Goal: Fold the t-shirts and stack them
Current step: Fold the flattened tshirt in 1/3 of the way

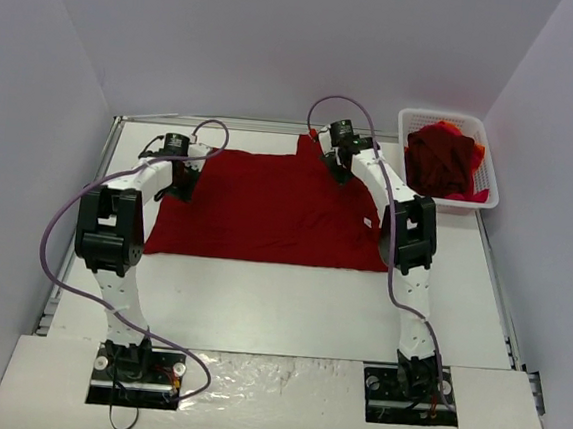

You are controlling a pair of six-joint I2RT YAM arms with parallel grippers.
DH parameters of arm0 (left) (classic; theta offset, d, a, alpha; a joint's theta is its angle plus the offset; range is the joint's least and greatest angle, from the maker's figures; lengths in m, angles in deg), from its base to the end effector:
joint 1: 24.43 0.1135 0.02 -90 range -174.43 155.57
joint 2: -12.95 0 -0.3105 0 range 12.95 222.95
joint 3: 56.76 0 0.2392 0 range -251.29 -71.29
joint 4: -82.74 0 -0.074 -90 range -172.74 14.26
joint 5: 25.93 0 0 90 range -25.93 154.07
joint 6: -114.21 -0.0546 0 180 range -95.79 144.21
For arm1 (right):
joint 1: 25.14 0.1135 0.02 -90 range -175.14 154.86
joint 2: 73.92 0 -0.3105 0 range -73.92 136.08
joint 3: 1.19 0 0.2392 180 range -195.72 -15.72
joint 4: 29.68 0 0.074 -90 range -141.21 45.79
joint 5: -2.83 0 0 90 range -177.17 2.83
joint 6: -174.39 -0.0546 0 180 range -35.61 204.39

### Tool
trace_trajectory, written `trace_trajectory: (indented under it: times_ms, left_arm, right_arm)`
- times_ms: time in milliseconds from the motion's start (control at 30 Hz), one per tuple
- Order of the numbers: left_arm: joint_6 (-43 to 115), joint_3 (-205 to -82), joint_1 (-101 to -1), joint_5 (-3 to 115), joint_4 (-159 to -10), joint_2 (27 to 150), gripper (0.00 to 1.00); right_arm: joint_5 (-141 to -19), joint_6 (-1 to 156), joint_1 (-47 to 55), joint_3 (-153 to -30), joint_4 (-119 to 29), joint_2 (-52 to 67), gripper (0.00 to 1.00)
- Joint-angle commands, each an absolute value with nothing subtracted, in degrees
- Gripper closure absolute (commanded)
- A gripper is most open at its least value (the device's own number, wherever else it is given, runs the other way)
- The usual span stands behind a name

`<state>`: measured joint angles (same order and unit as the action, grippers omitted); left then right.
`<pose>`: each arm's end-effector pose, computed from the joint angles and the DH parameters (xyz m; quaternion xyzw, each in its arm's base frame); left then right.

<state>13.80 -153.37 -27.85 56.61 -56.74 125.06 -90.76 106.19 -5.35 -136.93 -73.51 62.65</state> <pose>0.4378 -0.0333 0.2310 0.1338 0.9451 -0.0443 0.2948 0.5432 0.1918 0.2332 -0.3161 0.8665 -0.0357 0.3847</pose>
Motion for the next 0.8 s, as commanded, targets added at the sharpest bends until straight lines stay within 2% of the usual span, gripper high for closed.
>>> trace_trajectory:
  times_ms: [0, 767]
  left_arm:
    - [14.0, -154.9, -28.1, 56.5, -55.8, 123.8, 0.97]
    - [12.4, -150.2, -28.0, 58.4, -54.0, 129.8, 0.98]
  right_arm:
    - [-89.9, 105.4, -6.1, -133.8, -74.3, 62.3, 1.0]
    - [-88.1, 105.8, -6.9, -125.0, -73.0, 64.2, 1.0]
